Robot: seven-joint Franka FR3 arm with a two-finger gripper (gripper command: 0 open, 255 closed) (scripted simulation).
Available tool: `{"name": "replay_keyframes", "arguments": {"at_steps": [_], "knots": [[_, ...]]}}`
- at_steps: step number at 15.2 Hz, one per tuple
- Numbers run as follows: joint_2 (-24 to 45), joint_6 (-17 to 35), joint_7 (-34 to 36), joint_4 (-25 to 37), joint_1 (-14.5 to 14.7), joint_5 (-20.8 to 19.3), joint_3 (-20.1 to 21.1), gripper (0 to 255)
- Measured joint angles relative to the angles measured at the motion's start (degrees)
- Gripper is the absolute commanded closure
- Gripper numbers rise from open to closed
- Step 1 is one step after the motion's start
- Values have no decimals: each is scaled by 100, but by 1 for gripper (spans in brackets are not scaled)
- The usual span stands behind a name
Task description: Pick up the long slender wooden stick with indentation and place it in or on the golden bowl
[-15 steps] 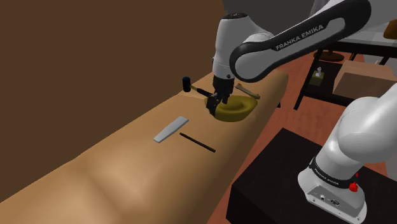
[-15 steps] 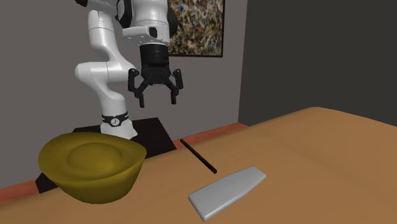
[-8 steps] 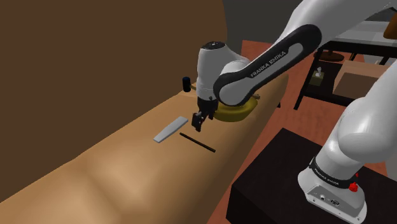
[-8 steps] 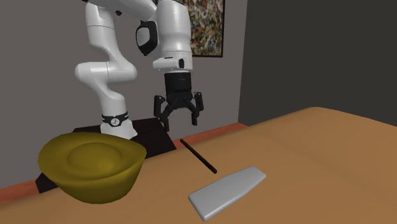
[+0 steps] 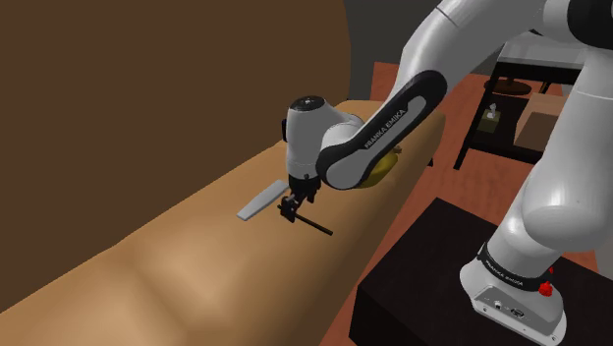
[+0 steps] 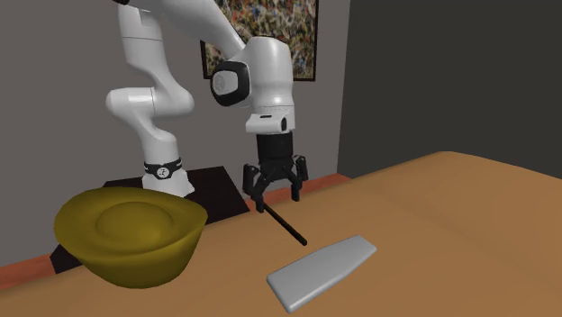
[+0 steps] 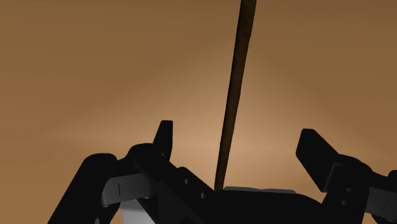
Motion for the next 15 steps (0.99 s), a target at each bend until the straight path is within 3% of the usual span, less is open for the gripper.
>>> {"name": "replay_keyframes", "arguments": {"at_steps": [5,11,12,15], "knots": [[380,326,259,5,57,-359,-110,0],[430,368,286,11,64,-407,-130,0],[430,368,286,11,64,-407,-130,255],[401,394,298,59,100,-407,-86,255]]}}
